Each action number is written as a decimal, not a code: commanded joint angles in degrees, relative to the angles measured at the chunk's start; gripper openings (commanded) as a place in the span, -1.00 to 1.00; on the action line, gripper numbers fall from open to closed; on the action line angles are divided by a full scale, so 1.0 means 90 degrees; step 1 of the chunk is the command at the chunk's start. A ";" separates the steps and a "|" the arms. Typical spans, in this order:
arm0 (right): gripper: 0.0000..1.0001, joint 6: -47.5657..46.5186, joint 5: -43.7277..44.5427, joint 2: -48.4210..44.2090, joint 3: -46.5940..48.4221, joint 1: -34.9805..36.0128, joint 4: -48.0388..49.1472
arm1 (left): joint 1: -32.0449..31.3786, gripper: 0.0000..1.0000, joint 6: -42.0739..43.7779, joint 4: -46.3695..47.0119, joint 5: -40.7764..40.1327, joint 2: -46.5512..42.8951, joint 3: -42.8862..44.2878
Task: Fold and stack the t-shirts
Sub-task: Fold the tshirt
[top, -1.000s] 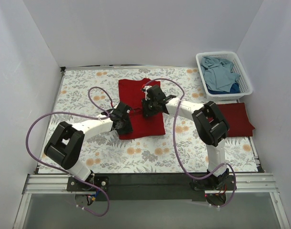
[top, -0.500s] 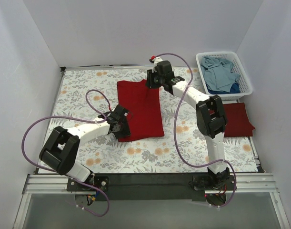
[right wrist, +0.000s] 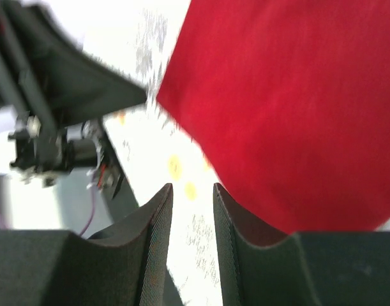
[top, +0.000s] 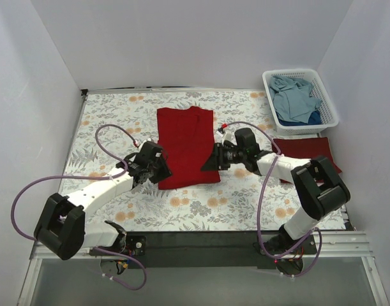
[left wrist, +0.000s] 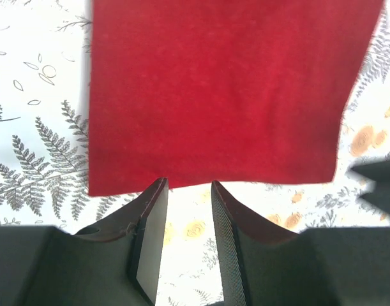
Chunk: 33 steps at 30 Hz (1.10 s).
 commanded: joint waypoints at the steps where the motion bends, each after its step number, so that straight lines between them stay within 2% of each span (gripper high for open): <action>1: -0.25 0.0852 -0.0795 -0.0256 -0.0810 -0.0061 0.1581 | 0.0259 -0.37 -0.0341 0.0305 0.0273 0.0153 -0.0433; 5: -0.26 0.0862 -0.0786 0.0036 -0.1932 -0.0354 0.1972 | 0.0523 -0.40 -0.0556 0.0277 0.0838 0.0641 -0.0785; 11: -0.30 0.0950 -0.0746 0.0437 -0.2823 -0.1155 0.2080 | 0.0973 -0.41 -0.0586 -0.0084 0.1192 0.1061 -0.0894; 16: -0.32 0.1155 -0.1078 -0.0596 -0.2903 -0.1156 0.2012 | 0.1012 -0.42 -0.0449 -0.0494 0.1173 0.0469 -0.0797; 19: -0.30 0.1350 -0.1127 -0.1086 -0.2505 -0.0903 0.1934 | 0.1012 -0.38 -0.0371 -0.0573 0.1066 -0.0021 -0.0679; 23: -0.29 0.1614 -0.0972 -0.0873 -0.1491 -0.0122 0.1963 | 0.1002 -0.36 -0.0332 -0.0690 0.0841 -0.0548 -0.0465; 28: -0.28 0.1907 -0.0444 0.0347 -0.0170 0.0981 0.2176 | 0.1002 -0.34 -0.0371 -0.0817 0.0655 -0.0813 -0.0425; 33: -0.27 0.2619 -0.0307 0.1878 0.0407 0.1354 0.3026 | 0.1002 -0.34 -0.0429 -0.0856 0.0479 -0.0999 -0.0562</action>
